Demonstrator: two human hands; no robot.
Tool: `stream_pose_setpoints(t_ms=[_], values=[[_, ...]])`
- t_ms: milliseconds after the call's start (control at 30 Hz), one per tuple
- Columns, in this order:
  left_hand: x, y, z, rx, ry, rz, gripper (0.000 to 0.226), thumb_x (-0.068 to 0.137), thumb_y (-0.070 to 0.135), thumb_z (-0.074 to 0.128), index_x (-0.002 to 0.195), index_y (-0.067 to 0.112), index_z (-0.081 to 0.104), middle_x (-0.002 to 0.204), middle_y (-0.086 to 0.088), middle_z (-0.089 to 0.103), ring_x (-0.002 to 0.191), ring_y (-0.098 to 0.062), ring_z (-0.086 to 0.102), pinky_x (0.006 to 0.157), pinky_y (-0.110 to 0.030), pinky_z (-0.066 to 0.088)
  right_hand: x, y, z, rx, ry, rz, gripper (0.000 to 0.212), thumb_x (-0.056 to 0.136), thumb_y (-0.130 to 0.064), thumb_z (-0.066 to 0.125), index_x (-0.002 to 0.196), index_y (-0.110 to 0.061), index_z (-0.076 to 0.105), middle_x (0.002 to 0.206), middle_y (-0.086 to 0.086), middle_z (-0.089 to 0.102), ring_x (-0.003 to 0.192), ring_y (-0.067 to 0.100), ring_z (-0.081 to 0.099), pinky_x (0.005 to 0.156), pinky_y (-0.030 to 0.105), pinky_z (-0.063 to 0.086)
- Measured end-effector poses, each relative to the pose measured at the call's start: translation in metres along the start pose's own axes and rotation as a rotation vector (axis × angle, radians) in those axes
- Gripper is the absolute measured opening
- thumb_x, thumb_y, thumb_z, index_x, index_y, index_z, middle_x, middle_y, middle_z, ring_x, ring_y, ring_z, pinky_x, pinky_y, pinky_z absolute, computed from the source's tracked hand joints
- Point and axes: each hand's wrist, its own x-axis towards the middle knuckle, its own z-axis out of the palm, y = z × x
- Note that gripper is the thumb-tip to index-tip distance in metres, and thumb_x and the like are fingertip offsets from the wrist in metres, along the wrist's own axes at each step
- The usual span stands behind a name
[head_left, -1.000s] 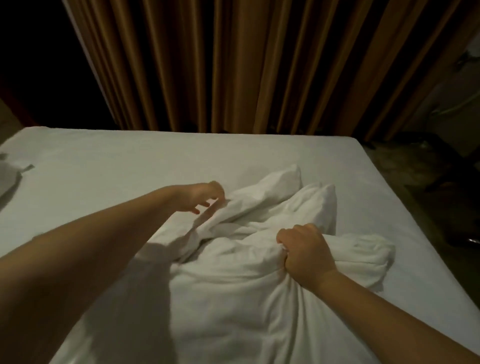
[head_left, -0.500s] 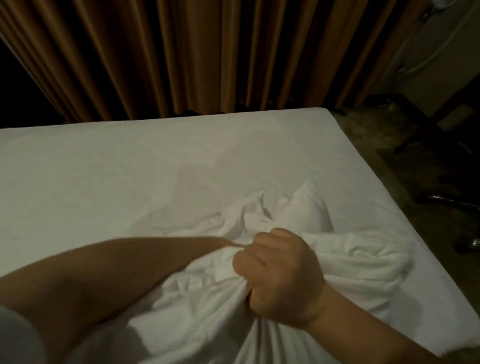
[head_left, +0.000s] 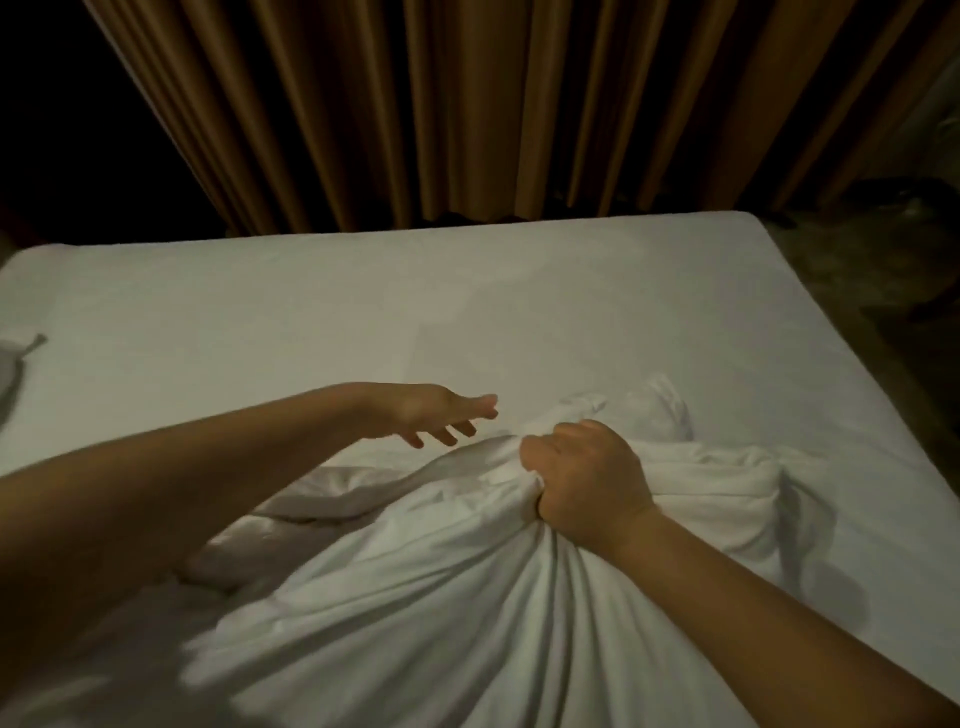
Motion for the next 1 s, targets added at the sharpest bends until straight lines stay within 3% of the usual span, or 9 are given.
stream_pose_setpoints(t_ms=[100,233,333,400,500,600,767,933,1000], values=[[-0.053,-0.003,0.004,0.156,0.055,0.058,0.066,0.094,0.061,0.024,0.15,0.027,0.02,0.145,0.019,0.027,0.131,0.001,0.029,0.102,-0.005,0.021,0.018,0.009,0.024,-0.002,-0.078,0.021,0.017,0.057,-0.019,0.039,0.053,-0.016,0.055,0.044,0.001,0.049,0.041,0.023,0.048,0.047,0.027,0.033],[-0.057,-0.02,0.041,0.764,0.282,-0.115,0.094,0.081,0.078,0.033,0.148,0.034,-0.017,0.16,-0.001,-0.01,0.147,-0.024,-0.001,0.118,-0.046,0.006,0.055,0.02,0.058,-0.074,-0.389,0.083,0.011,0.053,-0.016,0.053,0.061,-0.016,0.06,0.051,0.002,0.057,0.049,0.021,0.056,0.052,0.022,0.032],[-0.005,-0.058,0.021,0.786,0.594,-0.135,0.083,0.087,0.073,0.019,0.151,0.029,-0.01,0.16,-0.009,-0.004,0.147,-0.029,0.002,0.115,-0.055,0.004,0.068,0.038,0.094,-0.049,-0.651,0.154,0.033,0.08,-0.018,0.034,0.099,-0.016,0.061,0.09,0.008,0.068,0.087,0.029,0.06,0.074,0.028,0.029],[0.03,-0.081,0.006,0.738,0.687,-0.109,0.085,0.082,0.073,0.0,0.152,0.026,0.001,0.16,-0.008,0.005,0.147,-0.025,0.007,0.115,-0.053,0.006,0.068,0.051,0.118,-0.014,-0.717,0.236,0.04,0.074,-0.022,0.025,0.098,-0.022,0.058,0.085,0.006,0.066,0.088,0.029,0.057,0.082,0.031,0.039],[0.08,-0.108,-0.008,0.696,0.675,-0.08,0.097,0.073,0.078,-0.012,0.152,0.026,0.008,0.16,-0.004,0.01,0.147,-0.021,0.009,0.115,-0.051,0.007,0.064,0.068,0.154,0.002,-0.745,0.345,0.023,0.075,-0.021,0.034,0.089,-0.027,0.052,0.075,-0.004,0.054,0.088,0.025,0.053,0.084,0.035,0.043],[0.127,-0.128,-0.021,0.636,0.641,-0.069,0.101,0.067,0.077,-0.018,0.152,0.029,0.007,0.16,-0.001,0.01,0.147,-0.019,0.008,0.116,-0.049,0.006,0.051,0.084,0.192,0.013,-0.617,0.311,0.041,0.08,-0.033,0.033,0.1,-0.024,0.067,0.093,-0.003,0.067,0.09,0.021,0.062,0.089,0.039,0.046],[0.196,-0.177,-0.023,0.556,0.509,-0.107,0.111,0.059,0.079,-0.031,0.152,0.03,0.006,0.16,-0.002,0.009,0.147,-0.02,0.008,0.116,-0.047,0.006,0.019,0.098,0.271,0.072,-0.756,0.342,0.051,0.087,-0.041,0.033,0.119,-0.021,0.067,0.121,0.001,0.067,0.115,0.02,0.061,0.111,0.038,0.027],[0.262,-0.231,-0.006,0.462,0.428,-0.15,0.083,0.089,0.072,0.007,0.141,0.019,0.045,0.14,-0.009,0.05,0.127,-0.026,0.051,0.099,-0.051,0.04,-0.021,0.102,0.342,0.148,-0.842,0.396,0.054,0.085,-0.037,0.037,0.129,-0.016,0.06,0.131,0.006,0.06,0.121,0.024,0.057,0.11,0.038,0.02],[0.285,-0.249,0.005,0.418,0.43,-0.129,0.078,0.091,0.07,0.011,0.139,0.02,0.045,0.138,-0.008,0.052,0.125,-0.025,0.052,0.102,-0.047,0.036,-0.035,0.103,0.363,0.177,-0.829,0.397,0.056,0.085,-0.036,0.038,0.132,-0.013,0.057,0.135,0.006,0.057,0.124,0.023,0.054,0.11,0.038,0.022]])
